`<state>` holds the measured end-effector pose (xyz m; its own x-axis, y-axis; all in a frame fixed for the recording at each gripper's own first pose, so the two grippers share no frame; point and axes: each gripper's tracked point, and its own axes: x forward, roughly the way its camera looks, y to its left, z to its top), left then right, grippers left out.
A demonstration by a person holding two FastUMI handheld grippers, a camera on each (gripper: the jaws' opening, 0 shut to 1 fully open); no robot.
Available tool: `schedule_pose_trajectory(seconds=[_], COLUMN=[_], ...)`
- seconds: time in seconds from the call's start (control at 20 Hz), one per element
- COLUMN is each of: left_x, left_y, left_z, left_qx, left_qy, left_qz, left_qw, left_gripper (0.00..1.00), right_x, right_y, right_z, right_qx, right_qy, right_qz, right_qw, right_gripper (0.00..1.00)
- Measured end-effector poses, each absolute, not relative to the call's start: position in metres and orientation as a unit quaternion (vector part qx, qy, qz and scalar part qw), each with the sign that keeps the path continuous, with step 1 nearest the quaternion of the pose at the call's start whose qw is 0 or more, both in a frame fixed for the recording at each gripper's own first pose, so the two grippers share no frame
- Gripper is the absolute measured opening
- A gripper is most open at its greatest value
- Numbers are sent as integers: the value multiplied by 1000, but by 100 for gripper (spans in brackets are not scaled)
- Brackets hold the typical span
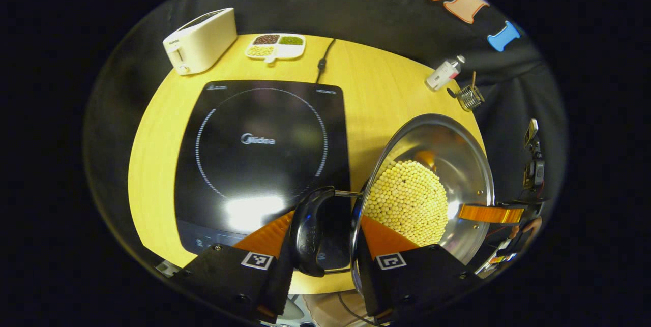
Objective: First push the handle of the pot to place it horizontally, then grasp the pot with both hands and set it on the induction cooktop.
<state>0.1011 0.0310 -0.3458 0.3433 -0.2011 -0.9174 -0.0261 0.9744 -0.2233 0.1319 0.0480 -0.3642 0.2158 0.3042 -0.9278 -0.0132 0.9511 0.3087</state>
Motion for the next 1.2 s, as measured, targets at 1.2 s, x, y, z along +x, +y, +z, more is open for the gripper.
schedule_pose_trajectory(seconds=[1.2], left_x=[184], left_y=[240], left_z=[-366], left_qx=[-89], left_qy=[493], left_qz=[-42], left_qw=[864], left_gripper=[59], right_x=[219], right_y=[254], right_z=[-400], right_qx=[80], right_qy=[567], right_qz=[100], right_qw=[814], right_gripper=[53])
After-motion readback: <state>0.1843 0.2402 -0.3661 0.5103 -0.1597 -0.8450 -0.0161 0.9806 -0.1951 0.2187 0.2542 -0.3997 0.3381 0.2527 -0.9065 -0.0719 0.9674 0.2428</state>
